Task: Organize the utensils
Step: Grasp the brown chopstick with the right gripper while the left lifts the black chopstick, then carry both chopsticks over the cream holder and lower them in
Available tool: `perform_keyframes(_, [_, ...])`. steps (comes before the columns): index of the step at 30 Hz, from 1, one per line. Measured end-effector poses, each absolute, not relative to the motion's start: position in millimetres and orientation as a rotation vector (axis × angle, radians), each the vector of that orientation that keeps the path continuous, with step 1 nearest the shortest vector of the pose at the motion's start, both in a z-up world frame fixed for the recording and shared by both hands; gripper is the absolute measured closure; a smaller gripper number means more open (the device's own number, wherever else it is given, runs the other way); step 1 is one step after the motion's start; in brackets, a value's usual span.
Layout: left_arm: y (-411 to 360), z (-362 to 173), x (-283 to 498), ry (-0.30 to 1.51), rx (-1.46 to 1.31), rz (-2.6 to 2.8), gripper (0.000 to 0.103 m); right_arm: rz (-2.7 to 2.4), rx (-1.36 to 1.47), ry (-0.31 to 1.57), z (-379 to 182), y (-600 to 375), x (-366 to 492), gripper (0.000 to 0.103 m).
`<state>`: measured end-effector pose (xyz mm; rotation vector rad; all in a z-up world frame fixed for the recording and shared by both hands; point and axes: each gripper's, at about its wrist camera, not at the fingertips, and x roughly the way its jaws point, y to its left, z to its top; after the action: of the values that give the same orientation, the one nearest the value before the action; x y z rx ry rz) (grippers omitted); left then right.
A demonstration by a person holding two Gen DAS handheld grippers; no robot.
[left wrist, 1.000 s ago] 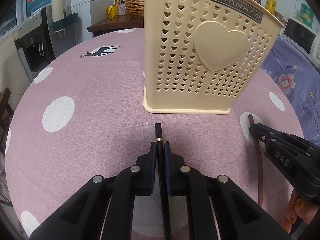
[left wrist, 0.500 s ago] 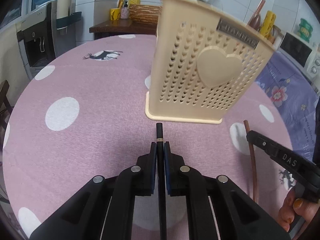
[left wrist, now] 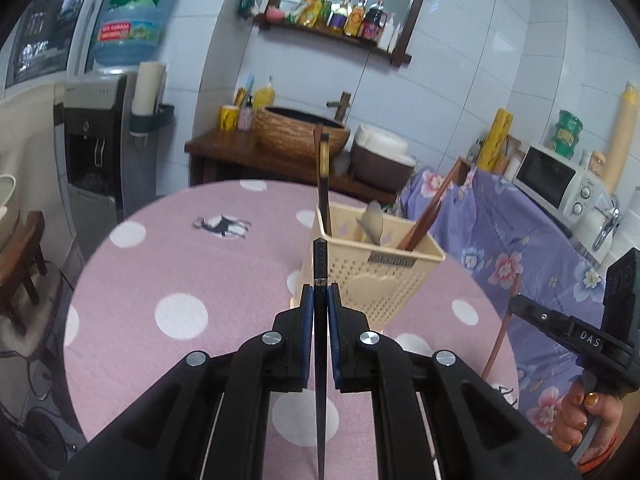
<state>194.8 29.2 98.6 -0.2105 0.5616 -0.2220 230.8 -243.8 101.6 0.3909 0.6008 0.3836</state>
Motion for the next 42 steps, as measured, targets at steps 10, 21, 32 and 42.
perform_keyframes(10, [27,107,191,0.540,-0.202,-0.225,0.095,0.396,0.332,0.583,118,-236,229,0.095])
perform_keyframes(21, [32,140,195,0.497,-0.199,-0.260,0.095,0.447,0.269,0.534,154,-226,231,0.095])
perform_keyframes(32, [17,220,221,0.443,-0.132,-0.303,0.095,0.462,0.163,0.475,244,-214,260,0.095])
perform_keyframes(42, [17,271,256,0.350,-0.145,-0.223,0.095,0.353,0.146,0.341,302,-216,292,0.095])
